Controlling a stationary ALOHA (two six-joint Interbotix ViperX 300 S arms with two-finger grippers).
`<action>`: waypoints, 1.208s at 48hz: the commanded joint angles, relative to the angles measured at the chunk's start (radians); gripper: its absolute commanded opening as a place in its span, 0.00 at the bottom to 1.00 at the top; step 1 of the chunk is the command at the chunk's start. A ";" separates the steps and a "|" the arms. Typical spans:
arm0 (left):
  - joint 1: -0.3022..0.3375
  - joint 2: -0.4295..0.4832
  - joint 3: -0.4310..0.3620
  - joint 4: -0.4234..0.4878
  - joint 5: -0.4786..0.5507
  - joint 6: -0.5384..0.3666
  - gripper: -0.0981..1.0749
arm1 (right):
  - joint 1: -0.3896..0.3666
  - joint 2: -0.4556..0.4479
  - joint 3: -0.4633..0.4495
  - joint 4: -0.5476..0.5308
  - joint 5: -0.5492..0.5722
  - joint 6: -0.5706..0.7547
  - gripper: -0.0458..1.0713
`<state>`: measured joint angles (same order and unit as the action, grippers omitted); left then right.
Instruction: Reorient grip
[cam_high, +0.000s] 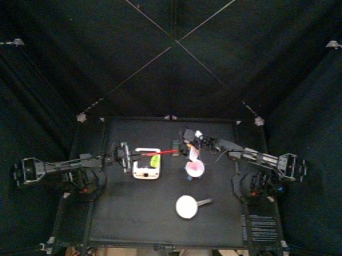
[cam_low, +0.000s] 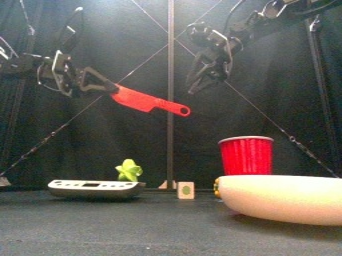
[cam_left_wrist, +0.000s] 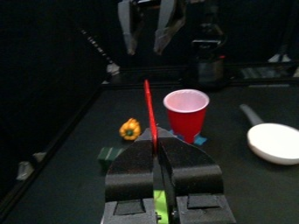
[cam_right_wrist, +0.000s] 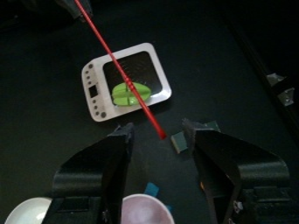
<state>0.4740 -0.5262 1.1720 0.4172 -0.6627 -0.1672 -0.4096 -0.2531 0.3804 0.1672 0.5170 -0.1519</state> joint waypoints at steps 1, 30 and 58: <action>0.080 -0.005 -0.003 0.061 -0.005 -0.015 0.34 | -0.012 0.002 -0.031 0.005 -0.011 -0.002 0.79; 0.242 0.155 -0.213 0.620 0.041 -0.597 0.34 | -0.064 0.034 -0.041 0.081 -0.034 -0.005 0.79; 0.403 0.310 -0.077 0.626 -0.371 -0.396 0.34 | 0.029 0.097 -0.006 -0.094 -0.041 -0.005 0.79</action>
<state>0.9050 -0.2117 1.0830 1.0953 -1.0201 -0.6289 -0.3881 -0.1519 0.3927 0.0920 0.4817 -0.1580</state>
